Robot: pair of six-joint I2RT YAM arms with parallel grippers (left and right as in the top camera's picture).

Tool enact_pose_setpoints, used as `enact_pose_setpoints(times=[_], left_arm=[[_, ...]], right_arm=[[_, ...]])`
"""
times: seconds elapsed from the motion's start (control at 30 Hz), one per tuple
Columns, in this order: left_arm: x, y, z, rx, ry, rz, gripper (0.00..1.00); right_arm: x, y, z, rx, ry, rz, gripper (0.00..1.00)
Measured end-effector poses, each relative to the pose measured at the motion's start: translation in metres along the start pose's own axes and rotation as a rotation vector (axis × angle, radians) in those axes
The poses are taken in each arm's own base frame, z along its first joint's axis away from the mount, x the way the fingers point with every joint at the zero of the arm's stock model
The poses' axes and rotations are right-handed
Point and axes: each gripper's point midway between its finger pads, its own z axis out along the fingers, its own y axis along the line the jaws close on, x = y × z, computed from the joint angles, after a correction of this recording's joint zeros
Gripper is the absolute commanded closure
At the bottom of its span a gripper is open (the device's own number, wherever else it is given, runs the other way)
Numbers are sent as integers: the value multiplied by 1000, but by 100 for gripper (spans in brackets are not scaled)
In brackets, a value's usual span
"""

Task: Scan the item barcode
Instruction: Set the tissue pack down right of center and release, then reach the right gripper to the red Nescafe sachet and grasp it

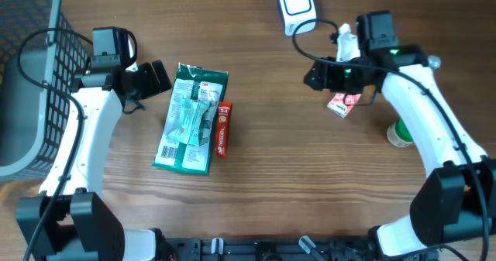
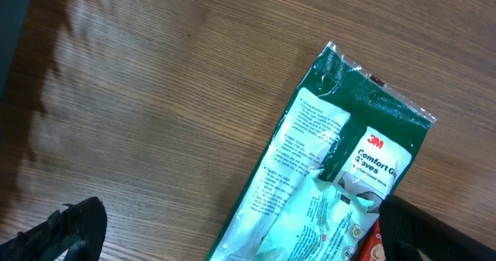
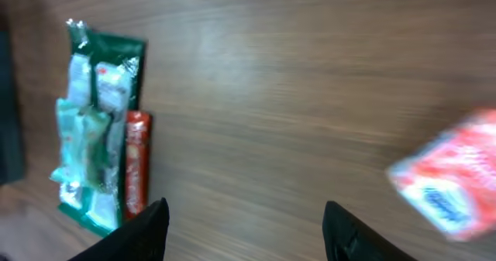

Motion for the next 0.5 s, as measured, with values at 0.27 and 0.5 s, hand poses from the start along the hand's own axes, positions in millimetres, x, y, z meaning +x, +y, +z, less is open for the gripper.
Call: enact_pose_setpoints(times=[0.27, 0.5], left_arm=[[0, 0, 0, 0, 0, 0, 0], [0, 0, 0, 0, 0, 0, 0]], right_arm=[[29, 101, 54, -135, -26, -138, 96], [87, 183, 127, -187, -20, -336, 96]])
